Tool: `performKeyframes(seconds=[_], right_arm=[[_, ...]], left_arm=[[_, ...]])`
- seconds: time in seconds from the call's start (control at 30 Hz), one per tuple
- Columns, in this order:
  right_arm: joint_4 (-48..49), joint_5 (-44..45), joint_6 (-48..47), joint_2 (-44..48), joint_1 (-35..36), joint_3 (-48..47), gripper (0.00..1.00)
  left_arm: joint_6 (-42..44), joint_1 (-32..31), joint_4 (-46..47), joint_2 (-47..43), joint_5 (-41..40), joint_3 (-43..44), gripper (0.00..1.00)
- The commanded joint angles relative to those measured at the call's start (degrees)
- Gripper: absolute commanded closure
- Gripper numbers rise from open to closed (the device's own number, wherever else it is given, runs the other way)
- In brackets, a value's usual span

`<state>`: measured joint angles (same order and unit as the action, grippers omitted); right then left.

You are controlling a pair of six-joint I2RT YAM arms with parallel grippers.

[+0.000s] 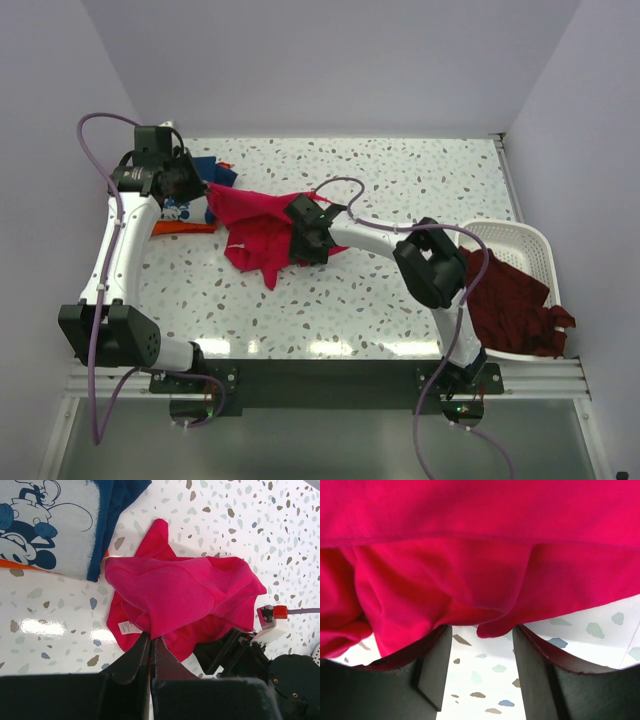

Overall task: Fold and stack the t-shirts
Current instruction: Flatten the tshirt out

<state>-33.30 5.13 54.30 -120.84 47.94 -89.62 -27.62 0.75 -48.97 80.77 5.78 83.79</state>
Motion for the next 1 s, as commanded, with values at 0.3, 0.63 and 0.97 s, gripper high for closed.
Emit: performKeyframes(seconds=[0.3,0.63,0.97], right_arm=[[-8.89,12.36,-0.95,-3.36,0.48,-1.61,0.53],[-7.57,11.66,-2.80,-0.72,0.40,2.08,0.52],[-5.99,9.82,-4.91,0.43,0.48,4.90,0.51]], left_arm=[[0.37,0.30,0.89,-2.81,2.48,-0.03,1.00],[0.28,0.39,0.90,-4.39,1.78,-1.17,1.00],[0.63,0.48,0.63,-4.83,0.02,-1.61,1.00]])
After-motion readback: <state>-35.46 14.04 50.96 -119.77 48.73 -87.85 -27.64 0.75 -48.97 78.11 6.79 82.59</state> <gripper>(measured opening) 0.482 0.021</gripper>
